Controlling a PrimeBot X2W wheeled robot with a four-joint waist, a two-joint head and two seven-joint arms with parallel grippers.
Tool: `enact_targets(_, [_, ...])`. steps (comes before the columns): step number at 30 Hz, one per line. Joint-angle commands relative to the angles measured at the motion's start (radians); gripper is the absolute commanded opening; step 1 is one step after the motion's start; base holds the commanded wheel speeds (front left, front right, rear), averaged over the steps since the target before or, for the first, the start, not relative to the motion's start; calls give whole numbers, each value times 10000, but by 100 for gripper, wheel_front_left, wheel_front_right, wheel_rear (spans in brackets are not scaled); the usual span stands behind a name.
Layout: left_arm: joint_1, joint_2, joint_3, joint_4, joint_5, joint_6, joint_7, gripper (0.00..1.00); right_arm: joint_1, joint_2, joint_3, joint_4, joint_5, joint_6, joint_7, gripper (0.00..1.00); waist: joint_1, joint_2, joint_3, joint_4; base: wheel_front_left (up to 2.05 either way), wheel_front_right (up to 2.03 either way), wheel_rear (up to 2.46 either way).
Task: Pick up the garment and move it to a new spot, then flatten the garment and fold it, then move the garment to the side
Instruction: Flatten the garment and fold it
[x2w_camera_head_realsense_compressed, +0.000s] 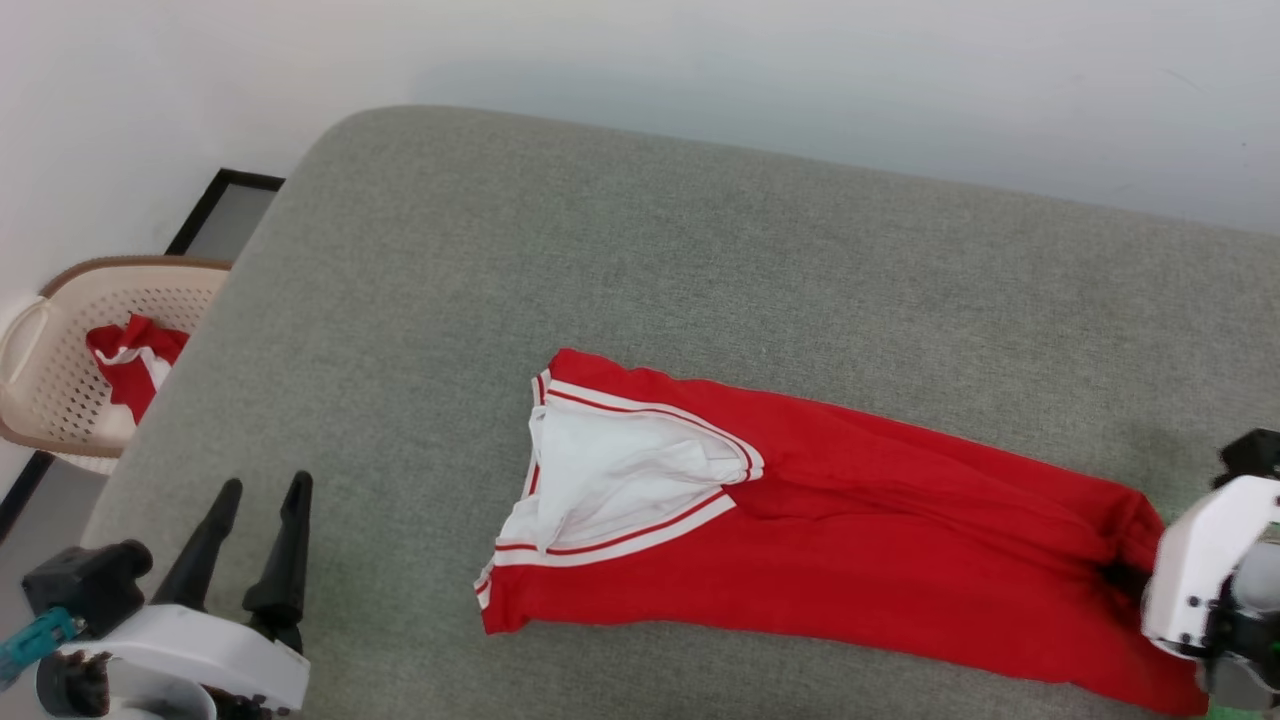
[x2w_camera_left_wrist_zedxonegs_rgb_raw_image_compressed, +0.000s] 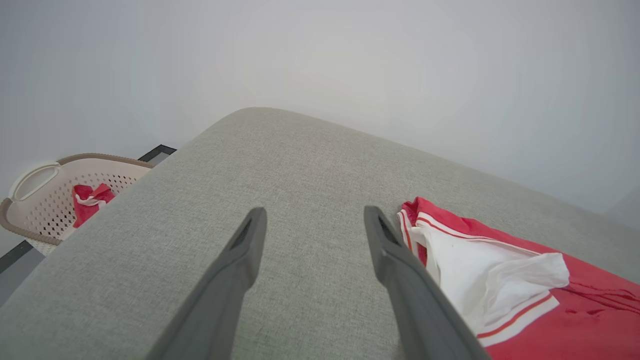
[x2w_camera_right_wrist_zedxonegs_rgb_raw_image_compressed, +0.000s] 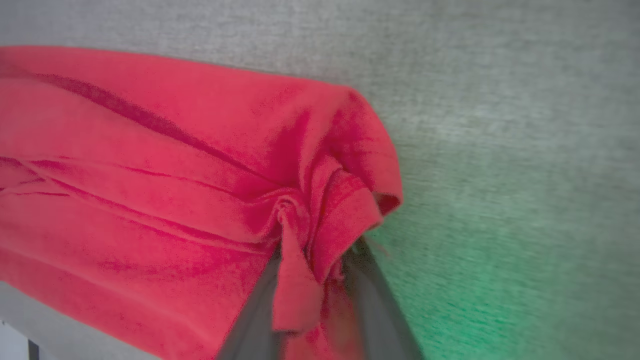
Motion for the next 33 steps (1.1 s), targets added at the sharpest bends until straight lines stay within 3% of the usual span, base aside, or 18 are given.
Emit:
enact_targets(1, [103,-103,158,70,156,-120,-29,100,245,418,381,400,221,4,27,0,0,-1,-4,-8,0,0,0])
enact_targets(14, [321,-575,786,477,675,-718,-30,100,5,-766,143,389,675,-17,-496,0,0,-1,-123,-361,0,0,0])
enact_targets(25, [473,-564,965,508,760,-800,-30,100,-57,-2032,-746,526,298,-7,-544,0,0,-1,-287,-914,0,0,0])
enact_targets(33, [572,-562,933,508,751,-748,-6,100,-55,-1961,-504,-147,800,-5,-478,0,0,-1,-525,-1191,0,0,0])
